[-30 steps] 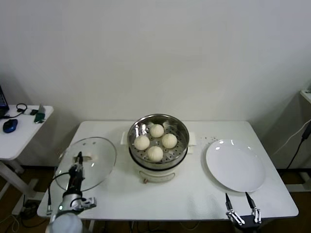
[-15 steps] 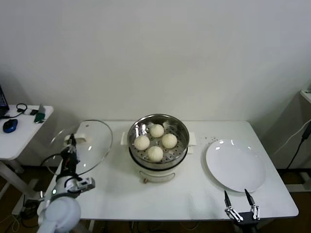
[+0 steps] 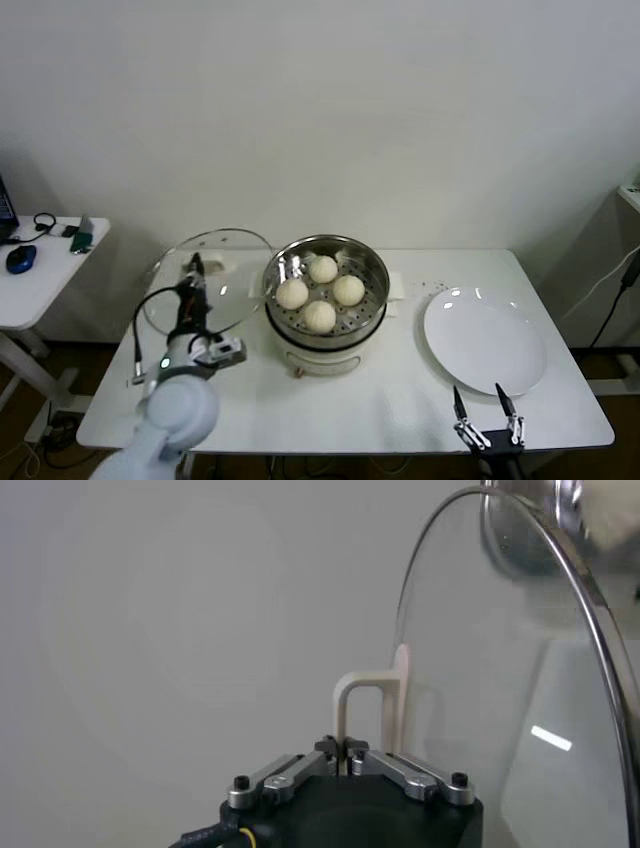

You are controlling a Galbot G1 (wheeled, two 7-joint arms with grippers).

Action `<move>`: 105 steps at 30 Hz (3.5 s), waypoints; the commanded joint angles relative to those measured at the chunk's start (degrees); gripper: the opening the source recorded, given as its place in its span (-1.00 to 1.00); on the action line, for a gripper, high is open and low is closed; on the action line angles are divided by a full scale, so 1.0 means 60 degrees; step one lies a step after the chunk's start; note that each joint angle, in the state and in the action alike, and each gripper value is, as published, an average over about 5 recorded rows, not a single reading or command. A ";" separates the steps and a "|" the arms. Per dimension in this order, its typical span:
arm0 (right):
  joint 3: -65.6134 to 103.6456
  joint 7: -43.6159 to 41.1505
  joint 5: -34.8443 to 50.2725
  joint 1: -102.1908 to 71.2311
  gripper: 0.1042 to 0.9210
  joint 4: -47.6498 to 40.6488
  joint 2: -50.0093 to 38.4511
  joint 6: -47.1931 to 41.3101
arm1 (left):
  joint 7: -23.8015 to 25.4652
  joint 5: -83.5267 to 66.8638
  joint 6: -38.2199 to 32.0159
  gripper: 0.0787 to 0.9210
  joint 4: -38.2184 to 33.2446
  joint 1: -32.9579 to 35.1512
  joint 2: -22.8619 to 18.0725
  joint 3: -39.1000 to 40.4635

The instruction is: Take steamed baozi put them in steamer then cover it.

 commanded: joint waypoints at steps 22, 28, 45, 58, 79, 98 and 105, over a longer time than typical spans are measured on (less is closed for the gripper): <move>0.0119 0.0112 -0.0149 0.0263 0.76 -0.0114 0.0171 -0.0019 | 0.1545 0.2906 0.0678 -0.87 0.2581 -0.2908 -0.3645 0.4173; 0.0133 0.0120 -0.0148 0.0214 0.76 -0.0115 0.0193 0.0017 | 0.1424 0.3129 0.0678 -0.87 0.2620 -0.2508 -0.3737 0.3941; 0.0138 0.0131 -0.0155 0.0074 0.76 -0.0076 0.0242 0.0110 | 0.1154 0.3401 0.0639 -0.87 0.2795 -0.1931 -0.3593 0.3339; 0.0180 0.0130 -0.0126 -0.0028 0.76 -0.0066 0.0199 0.0205 | 0.0965 0.3162 0.0561 -0.87 0.3104 -0.2147 -0.3421 0.3203; 0.0181 0.0113 -0.0100 -0.0095 0.76 -0.0018 0.0136 0.0268 | 0.0935 0.3165 0.0446 -0.87 0.3103 -0.1981 -0.3326 0.3184; 0.0094 0.0016 -0.0132 0.0060 0.76 -0.0031 0.0134 0.0013 | 0.0363 0.0624 0.0380 0.23 0.0405 -0.1885 -0.2212 0.3839; 0.0075 0.0715 -0.0083 0.0183 0.76 0.0059 0.0150 -0.0200 | -0.0953 -0.2103 -0.1303 0.67 -0.0542 -0.0881 -0.1053 0.2765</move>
